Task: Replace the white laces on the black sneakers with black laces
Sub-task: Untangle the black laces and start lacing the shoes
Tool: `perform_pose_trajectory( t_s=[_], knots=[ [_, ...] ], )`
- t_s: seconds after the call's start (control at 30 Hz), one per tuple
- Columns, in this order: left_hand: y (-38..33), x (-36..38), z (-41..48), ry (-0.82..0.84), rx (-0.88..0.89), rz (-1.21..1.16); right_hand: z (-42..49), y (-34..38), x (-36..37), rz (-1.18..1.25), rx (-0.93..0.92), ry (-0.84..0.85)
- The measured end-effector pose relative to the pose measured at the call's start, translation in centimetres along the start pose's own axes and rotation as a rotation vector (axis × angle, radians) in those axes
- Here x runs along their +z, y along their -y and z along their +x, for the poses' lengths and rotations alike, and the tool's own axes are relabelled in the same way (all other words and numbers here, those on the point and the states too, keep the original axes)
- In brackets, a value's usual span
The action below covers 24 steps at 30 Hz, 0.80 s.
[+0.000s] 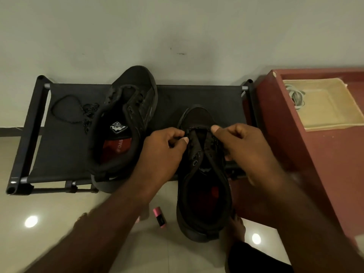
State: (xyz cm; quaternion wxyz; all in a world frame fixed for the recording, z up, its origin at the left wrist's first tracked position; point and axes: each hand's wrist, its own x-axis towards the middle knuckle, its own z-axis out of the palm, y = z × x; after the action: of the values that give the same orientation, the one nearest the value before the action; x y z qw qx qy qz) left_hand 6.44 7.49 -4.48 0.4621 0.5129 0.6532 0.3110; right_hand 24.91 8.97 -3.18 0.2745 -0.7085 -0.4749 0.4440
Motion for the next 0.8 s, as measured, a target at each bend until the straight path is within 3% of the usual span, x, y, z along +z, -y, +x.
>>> perform_pose_trajectory(
  t_s=[0.2, 0.33, 0.57, 0.8],
  knots=[
    [0.1, 0.9, -0.5, -0.02, 0.091, 0.198, 0.0, 0.4, 0.1, -0.23, -0.068, -0.011],
    [0.3, 0.9, -0.4, 0.023, 0.046, 0.123, -0.1, 0.6, 0.3, -0.358, -0.135, -0.028],
    [0.0, 0.0, 0.0, -0.042, -0.038, -0.059, 0.0, 0.8, 1.3, -0.229, -0.237, 0.017],
    [0.1, 1.1, -0.3, -0.127, 0.014, 0.047, 0.1, 0.4, 0.9, -0.273, -0.15, 0.012]
  ],
)
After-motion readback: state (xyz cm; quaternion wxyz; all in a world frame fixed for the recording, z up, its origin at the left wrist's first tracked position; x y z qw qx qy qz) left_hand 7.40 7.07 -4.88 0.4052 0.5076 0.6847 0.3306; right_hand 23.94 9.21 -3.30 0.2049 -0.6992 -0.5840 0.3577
